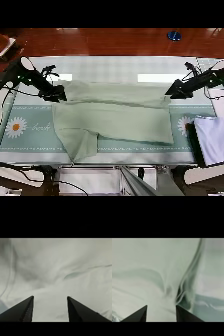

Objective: Fold the shirts.

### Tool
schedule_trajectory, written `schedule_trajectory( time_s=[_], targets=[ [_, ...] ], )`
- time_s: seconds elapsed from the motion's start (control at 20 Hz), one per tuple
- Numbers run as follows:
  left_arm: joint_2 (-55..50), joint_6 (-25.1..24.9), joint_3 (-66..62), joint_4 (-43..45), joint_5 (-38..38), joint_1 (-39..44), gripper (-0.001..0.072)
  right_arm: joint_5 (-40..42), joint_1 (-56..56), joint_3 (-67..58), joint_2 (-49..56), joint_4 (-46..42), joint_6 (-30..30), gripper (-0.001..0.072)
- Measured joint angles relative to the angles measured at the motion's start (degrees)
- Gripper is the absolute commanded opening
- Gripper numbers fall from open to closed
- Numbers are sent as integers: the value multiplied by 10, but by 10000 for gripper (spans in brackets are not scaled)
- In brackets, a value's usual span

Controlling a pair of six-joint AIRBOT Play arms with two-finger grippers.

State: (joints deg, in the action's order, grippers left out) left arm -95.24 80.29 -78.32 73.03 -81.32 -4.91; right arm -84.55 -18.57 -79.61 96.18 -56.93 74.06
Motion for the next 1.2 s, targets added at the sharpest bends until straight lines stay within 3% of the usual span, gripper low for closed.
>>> schedule_trajectory(
  time_s=[0.1, 0.25, 0.4, 0.55, 0.75, 1.1, 1.15, 1.2],
  targets=[
    [34, 3, 33, 15, -12, -16, 506, 7, -30, 32, -57, -33, 7, 415],
    [108, 5, 129, 30, -11, -64, 506, 81, -87, 162, -186, -63, 21, 415],
    [193, -7, 253, 27, -5, -137, 506, 165, -125, 330, -324, -42, 18, 414],
    [268, -30, 358, -31, 10, -217, 506, 213, -139, 450, -419, 14, 2, 414],
    [311, -62, 452, -125, 46, -260, 505, 230, -145, 518, -468, 56, -14, 414],
    [307, -91, 555, -225, 115, -208, 498, 228, -148, 540, -485, 124, -24, 412],
    [302, -98, 563, -238, 123, -198, 399, 229, -148, 541, -485, 130, -25, 412],
    [298, -103, 568, -244, 131, -191, 236, 231, -148, 539, -485, 130, -25, 412]
  ],
)
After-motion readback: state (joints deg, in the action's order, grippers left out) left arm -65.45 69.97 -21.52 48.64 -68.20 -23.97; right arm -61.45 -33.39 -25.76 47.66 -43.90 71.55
